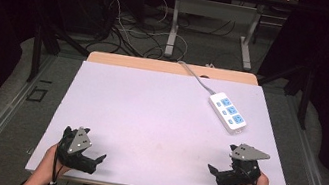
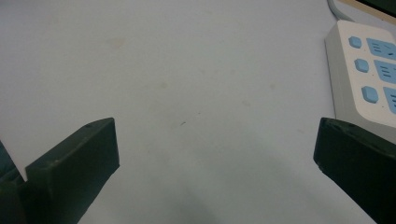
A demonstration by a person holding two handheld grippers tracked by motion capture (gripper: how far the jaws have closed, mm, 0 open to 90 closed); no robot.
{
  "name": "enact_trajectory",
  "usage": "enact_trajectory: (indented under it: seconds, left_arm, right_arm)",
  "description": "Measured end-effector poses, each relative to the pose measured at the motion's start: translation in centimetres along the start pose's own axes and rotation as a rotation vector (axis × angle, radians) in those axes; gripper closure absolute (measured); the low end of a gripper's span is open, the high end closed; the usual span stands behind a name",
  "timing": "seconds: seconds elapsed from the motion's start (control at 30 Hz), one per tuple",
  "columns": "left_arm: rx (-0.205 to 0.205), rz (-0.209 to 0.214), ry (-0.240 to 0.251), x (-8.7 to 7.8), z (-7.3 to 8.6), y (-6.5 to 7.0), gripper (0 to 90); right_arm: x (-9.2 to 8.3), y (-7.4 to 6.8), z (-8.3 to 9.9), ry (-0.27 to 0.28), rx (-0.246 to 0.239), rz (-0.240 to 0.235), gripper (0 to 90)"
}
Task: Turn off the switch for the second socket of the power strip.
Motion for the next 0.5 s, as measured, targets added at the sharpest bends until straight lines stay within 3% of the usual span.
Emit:
enact_trajectory:
  seconds: [0.5]
  left_arm:
    - [0.003,0.004,-0.003,-0.03,0.05,0.05,0.0]
  right_arm:
    - [-0.27,-0.6,0.99,-0.013,-0.015,-0.005,0.0]
Point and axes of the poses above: each handheld gripper's, and its own axes: x roughly forward along the jaws, z roughly out of its underside, y roughly to its right, the point moved 9 cm from there along x, roughly forward along the jaws, and after that the axes turned 2 degrees about -x, right-handed, at the moved point
